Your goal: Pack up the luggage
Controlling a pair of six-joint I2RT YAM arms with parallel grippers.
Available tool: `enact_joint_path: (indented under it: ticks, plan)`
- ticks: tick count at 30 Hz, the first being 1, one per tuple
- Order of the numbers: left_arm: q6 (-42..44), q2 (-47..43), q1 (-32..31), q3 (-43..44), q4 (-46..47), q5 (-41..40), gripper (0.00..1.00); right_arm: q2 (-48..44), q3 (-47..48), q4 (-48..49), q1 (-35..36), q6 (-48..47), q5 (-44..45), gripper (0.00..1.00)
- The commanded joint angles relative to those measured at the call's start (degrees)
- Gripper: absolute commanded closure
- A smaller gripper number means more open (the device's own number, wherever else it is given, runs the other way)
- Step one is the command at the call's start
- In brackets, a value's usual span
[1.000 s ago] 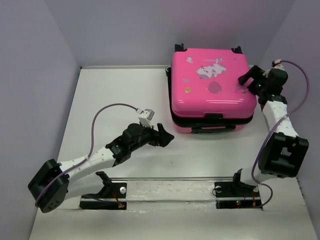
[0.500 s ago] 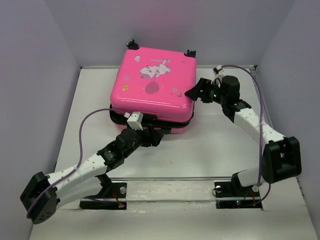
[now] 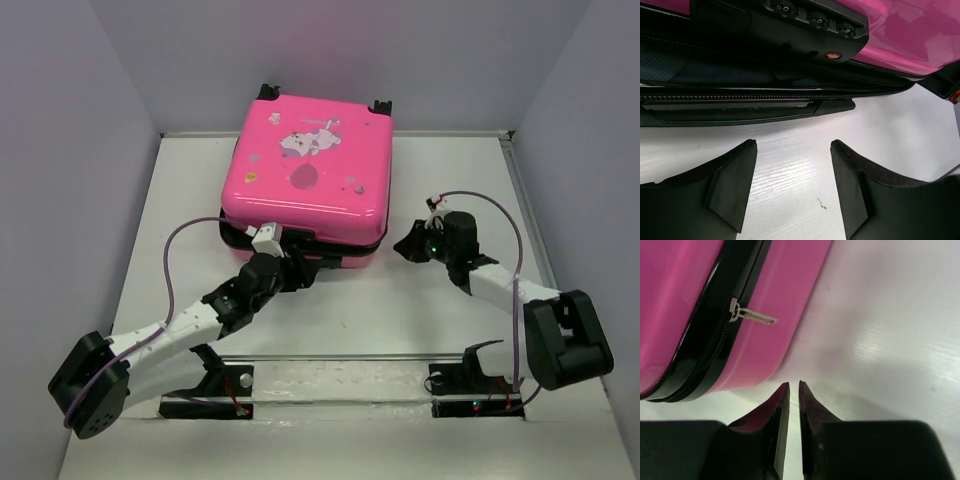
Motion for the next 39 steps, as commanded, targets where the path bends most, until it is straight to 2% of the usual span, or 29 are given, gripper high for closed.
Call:
enact_joint_path:
  ticks: [1,3,6,8,12,14,20,26,30,37,39]
  plan:
    - [-2.26,0.22,0.25,2.92,3.57,-3.99,0.29,4.39,2.14,14.95,-0.05,-9.5,-3.2,0.78]
    - [-2.53,0.48,0.25,3.36,3.13,-5.57,0.29,6.93,2.23,18.55,-0.05,-11.62,-8.09,0.67]
    - [-2.61,1.01,0.34,4.24,1.64,-5.85,0.29,7.83,2.59,19.09,-0.05,-15.58,-9.88,0.5]
    - [-2.44,1.36,0.34,4.33,1.11,-5.67,0.29,8.7,2.24,20.66,-0.92,-16.56,-9.8,0.44]
    - [-1.65,1.63,0.43,5.91,-2.48,-7.6,0.28,12.39,1.88,27.7,-3.38,-16.38,-14.97,0.31]
    - [-1.04,1.54,1.21,6.87,-4.24,-9.27,0.28,12.75,1.88,30.5,-3.39,-16.65,-16.12,0.3]
    - [-0.77,1.36,4.29,7.23,-4.87,-8.83,0.26,15.03,6.01,31.48,-3.39,-17.61,-22.8,0.31]
    - [-0.07,1.19,4.38,8.55,-7.5,-9.27,0.25,18.19,10.31,33.5,-3.39,-16.47,-32.37,0.44]
    - [-0.33,0.92,4.38,7.41,-7.59,-7.52,0.26,20.74,11.55,36.3,-3.39,-15.07,-34.58,0.56]
    - [0.37,-0.48,4.38,6.26,-8.39,-3.57,0.26,22.77,11.28,43.26,-3.39,-10.94,-36.25,0.59]
    - [0.55,-0.22,4.21,6.35,-8.21,-2.08,0.27,23.38,11.46,45.09,-3.39,-10.06,-38.0,0.69]
